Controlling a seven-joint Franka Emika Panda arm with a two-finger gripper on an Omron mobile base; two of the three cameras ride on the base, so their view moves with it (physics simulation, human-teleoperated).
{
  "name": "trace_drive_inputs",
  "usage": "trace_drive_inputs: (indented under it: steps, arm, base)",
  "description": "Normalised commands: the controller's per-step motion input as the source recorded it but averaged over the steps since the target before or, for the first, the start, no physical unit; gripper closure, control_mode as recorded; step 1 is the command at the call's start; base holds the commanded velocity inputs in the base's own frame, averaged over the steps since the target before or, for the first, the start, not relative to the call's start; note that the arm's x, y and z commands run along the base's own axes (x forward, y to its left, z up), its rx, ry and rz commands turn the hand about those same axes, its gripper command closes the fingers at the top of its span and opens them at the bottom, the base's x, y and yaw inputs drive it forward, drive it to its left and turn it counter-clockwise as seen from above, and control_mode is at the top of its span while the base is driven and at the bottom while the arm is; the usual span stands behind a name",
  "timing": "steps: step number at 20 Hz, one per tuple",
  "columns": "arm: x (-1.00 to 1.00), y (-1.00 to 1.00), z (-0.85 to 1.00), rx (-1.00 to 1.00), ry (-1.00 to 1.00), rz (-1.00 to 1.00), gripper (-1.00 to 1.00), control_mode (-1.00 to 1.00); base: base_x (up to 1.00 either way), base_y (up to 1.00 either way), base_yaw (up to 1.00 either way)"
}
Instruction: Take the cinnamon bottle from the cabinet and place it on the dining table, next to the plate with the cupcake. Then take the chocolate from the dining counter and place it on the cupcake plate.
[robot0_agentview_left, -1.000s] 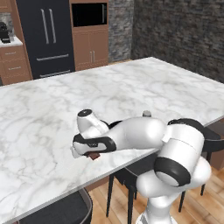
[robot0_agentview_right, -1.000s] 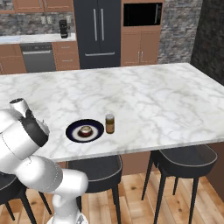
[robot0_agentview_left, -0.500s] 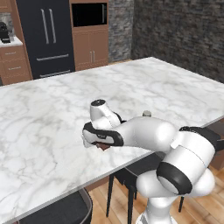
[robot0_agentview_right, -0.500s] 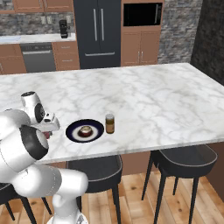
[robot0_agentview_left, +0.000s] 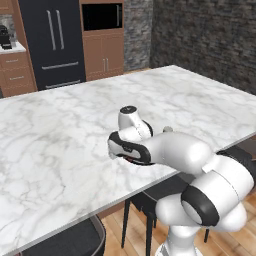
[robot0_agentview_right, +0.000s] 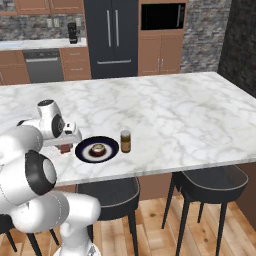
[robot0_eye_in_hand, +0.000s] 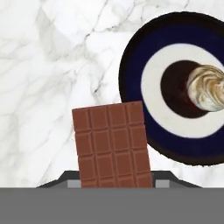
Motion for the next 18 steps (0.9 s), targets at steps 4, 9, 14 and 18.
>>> trace_drive_inputs:
  steps: [4,9,14,18]
  arm:
    - [0.54,-0.29,0.03,0.05,0.05,0.0,1.0,-1.0]
    - [0.39,-0.13,-0.01,0.07,0.09,0.0,1.0,-1.0]
    - [0.25,0.0,-0.04,-0.01,0.01,-0.02,1.0,-1.0]
    - [0.11,0.0,-0.21,-0.04,0.0,-0.06,1.0,-1.0]
  base:
    - [0.0,0.0,0.0]
    - [0.0,0.0,0.0]
    - [0.0,0.0,0.0]
    - [0.0,0.0,0.0]
